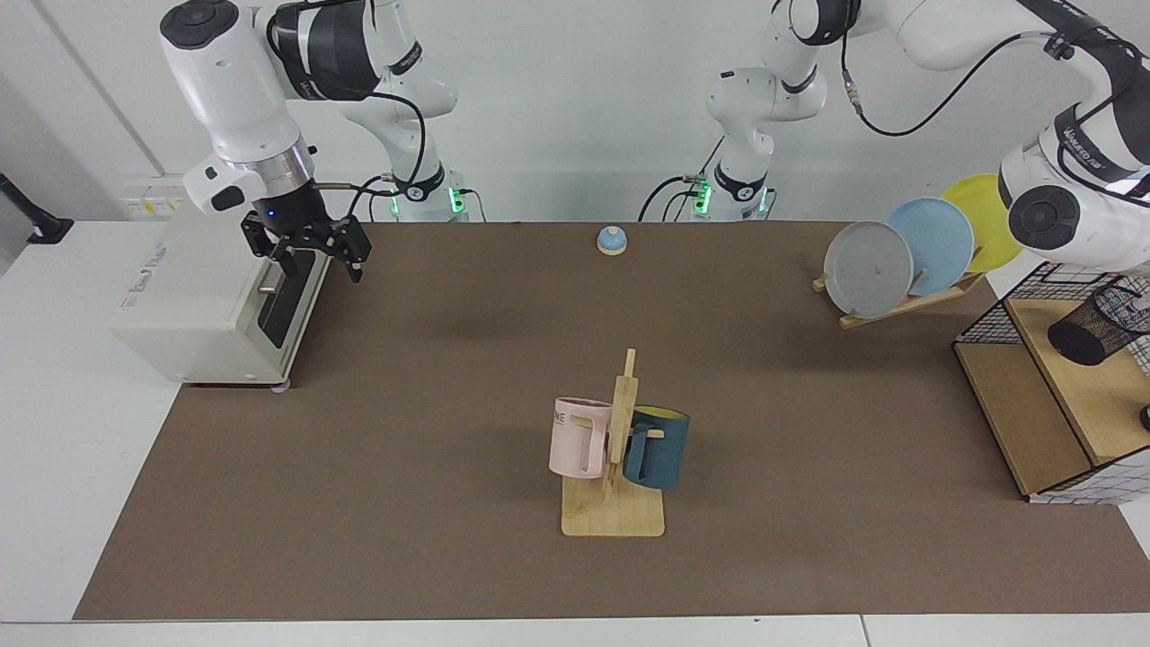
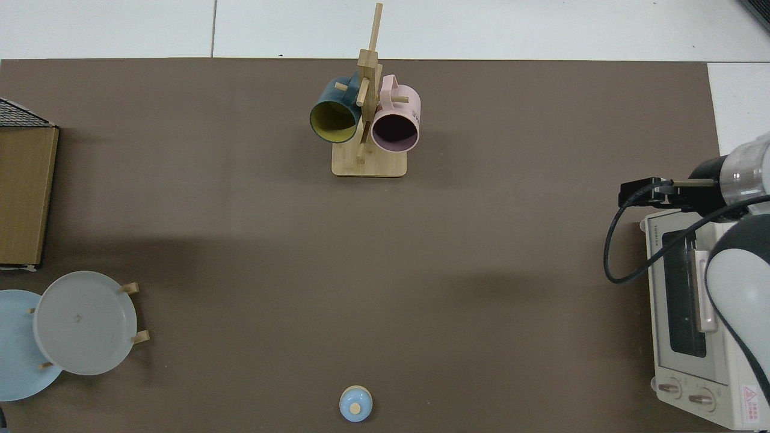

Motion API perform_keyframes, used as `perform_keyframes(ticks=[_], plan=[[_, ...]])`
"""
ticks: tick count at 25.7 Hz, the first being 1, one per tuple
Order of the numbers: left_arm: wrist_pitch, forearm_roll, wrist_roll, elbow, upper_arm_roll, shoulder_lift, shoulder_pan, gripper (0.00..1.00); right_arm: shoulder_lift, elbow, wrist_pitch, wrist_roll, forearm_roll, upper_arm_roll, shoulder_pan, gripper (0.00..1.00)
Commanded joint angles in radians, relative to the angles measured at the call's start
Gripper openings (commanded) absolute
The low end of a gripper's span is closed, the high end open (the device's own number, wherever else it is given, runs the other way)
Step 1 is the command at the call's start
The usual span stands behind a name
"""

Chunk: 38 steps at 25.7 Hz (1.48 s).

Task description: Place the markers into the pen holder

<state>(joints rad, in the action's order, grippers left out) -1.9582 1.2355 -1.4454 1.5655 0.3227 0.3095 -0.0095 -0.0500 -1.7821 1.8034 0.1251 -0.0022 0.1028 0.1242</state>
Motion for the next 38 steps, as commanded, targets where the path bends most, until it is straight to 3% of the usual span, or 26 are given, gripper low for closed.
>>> perform_keyframes(ticks=[1,5,28,30,31,33,37,38], plan=[[-0.06,-0.042,0.023,-0.015,0.007,0.023,0.009,0.0,-0.011,-0.011,0.004,-0.001,-0.007,-0.006,-0.008,1.0],[-0.065,-0.111,0.036,-0.007,0.015,0.034,0.009,0.0,-0.011,-0.011,0.004,-0.001,-0.007,-0.006,-0.008,1.0],[-0.148,-0.214,0.036,0.039,0.044,0.025,0.019,0.0,-0.011,-0.011,0.004,-0.002,-0.007,-0.006,-0.008,1.0],[-0.151,-0.215,0.037,0.036,0.045,0.025,0.019,0.1,-0.011,-0.011,0.004,-0.001,-0.007,-0.006,-0.008,1.0],[-0.153,-0.215,0.037,0.036,0.045,0.025,0.017,0.22,-0.011,-0.011,0.004,-0.001,-0.007,-0.006,-0.008,1.0],[-0.153,-0.215,0.045,0.034,0.045,0.025,0.017,0.62,-0.011,-0.011,0.004,-0.002,-0.007,-0.006,-0.008,1.0],[-0.154,-0.217,0.053,0.033,0.044,0.025,0.017,0.87,-0.011,-0.011,0.004,-0.001,-0.007,-0.005,-0.008,1.0],[-0.154,-0.217,0.053,0.033,0.044,0.025,0.017,0.89,-0.011,-0.011,0.004,-0.001,-0.007,-0.006,-0.008,1.0]])
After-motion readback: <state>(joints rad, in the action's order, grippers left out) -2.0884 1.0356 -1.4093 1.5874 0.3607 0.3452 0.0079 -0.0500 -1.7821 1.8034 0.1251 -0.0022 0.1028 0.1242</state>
